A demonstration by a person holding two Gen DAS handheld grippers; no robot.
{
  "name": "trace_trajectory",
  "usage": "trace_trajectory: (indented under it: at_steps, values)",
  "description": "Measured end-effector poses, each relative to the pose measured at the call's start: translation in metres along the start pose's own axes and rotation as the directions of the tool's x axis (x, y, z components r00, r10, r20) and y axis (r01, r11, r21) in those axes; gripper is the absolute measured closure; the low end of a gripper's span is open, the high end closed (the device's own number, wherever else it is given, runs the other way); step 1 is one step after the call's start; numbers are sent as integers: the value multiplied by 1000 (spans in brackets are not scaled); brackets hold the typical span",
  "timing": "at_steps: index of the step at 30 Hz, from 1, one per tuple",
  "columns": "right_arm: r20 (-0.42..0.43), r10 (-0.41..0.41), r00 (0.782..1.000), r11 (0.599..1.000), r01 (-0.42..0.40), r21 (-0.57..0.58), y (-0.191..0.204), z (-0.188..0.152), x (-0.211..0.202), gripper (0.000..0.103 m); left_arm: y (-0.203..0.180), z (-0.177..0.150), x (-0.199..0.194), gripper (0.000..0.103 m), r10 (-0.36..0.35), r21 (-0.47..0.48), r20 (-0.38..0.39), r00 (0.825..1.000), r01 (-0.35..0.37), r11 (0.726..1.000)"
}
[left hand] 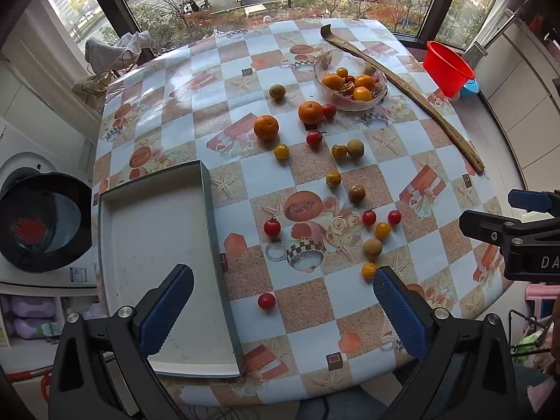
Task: Organize fruits
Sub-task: 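Move both tools over the table toward the loose cherry tomatoes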
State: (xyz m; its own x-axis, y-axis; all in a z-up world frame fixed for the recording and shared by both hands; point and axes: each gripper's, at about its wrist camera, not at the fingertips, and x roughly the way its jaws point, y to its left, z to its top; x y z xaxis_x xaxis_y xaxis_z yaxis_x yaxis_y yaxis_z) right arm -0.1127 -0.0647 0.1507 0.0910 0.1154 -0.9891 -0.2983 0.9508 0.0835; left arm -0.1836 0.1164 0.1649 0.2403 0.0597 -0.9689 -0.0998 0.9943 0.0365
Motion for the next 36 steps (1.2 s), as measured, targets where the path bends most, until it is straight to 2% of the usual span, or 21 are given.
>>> trace_trajectory:
  at_steps: [10, 36]
  values:
    - [-30, 21, 999, 999, -19, 35, -6, -6, 9, 0, 1, -3, 5, 0, 7, 7, -37, 999, -7, 1000]
    - [-77, 12, 997, 993, -3, 116, -16, -33, 24, 0, 14, -5, 20, 0, -6, -4, -61, 998, 6, 1000]
